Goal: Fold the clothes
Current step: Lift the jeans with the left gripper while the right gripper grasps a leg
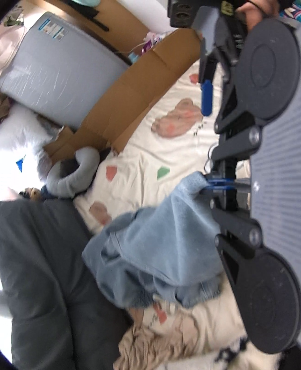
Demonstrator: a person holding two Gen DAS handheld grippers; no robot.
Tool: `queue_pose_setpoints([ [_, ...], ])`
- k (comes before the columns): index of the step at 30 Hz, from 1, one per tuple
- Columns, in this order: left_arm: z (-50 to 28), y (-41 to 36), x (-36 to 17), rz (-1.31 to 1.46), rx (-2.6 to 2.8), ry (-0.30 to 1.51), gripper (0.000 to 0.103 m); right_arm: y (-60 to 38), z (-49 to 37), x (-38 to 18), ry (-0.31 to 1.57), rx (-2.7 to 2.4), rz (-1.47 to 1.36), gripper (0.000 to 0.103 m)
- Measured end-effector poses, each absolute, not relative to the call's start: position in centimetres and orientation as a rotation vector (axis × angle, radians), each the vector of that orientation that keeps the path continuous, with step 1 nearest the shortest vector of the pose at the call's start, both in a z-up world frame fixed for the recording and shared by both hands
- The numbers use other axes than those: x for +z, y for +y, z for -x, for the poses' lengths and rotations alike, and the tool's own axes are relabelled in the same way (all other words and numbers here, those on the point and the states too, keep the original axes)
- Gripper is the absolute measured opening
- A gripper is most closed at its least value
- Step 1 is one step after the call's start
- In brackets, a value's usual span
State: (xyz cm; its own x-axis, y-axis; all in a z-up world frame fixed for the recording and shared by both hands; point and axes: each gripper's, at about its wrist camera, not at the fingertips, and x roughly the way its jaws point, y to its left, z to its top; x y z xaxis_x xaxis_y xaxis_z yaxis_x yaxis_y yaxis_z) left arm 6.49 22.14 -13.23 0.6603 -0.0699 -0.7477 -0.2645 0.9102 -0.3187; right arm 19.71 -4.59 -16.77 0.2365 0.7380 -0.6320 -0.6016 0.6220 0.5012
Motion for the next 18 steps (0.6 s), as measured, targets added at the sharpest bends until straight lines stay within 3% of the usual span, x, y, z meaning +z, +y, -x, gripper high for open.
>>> queue_pose_setpoints([
  [14, -13.4, 15.4, -16.6, 0.443, -0.161, 0.885, 0.003, -5.6, -18.2, -22.7, 0.993, 0.815, -0.039, 0.093],
  [16, -13.8, 14.9, -17.0, 0.450, -0.176, 0.893, 0.003, -6.1, -18.4, -23.6, 0.997, 0.771, -0.029, 0.085],
  [18, -14.0, 14.4, -17.5, 0.452, -0.191, 0.901, 0.003, -6.6, -18.5, -24.5, 1.000, 0.732, -0.014, 0.068],
])
